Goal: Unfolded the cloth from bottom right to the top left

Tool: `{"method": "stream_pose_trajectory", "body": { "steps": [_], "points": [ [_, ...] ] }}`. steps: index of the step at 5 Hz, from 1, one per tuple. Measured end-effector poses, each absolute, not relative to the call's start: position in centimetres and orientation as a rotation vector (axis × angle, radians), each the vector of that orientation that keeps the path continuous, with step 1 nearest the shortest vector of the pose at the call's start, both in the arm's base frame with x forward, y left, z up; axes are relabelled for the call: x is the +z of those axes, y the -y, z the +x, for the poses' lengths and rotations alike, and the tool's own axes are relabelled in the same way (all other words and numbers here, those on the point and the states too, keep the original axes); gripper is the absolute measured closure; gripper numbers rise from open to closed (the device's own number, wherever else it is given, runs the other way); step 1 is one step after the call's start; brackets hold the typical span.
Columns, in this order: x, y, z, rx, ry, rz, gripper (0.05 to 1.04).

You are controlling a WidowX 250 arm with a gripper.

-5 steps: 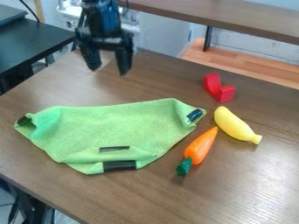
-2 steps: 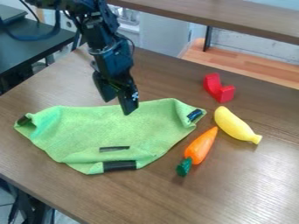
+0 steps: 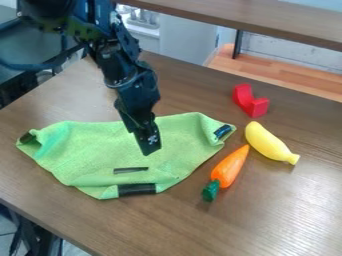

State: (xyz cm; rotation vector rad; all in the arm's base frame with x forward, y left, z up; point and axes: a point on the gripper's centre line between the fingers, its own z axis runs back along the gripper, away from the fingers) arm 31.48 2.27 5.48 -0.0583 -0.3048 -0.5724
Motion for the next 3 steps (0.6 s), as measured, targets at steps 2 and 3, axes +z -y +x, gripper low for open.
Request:
{"method": "stream_pose_trajectory", "body": {
  "steps": [2, 3],
  "points": [
    [4.6, -1.4, 29.1, -0.747, 0.257, -0.075, 0.084],
    [4.4, -1.6, 28.7, -0.784, 0.237, -0.063, 0.084]
  ]
}}
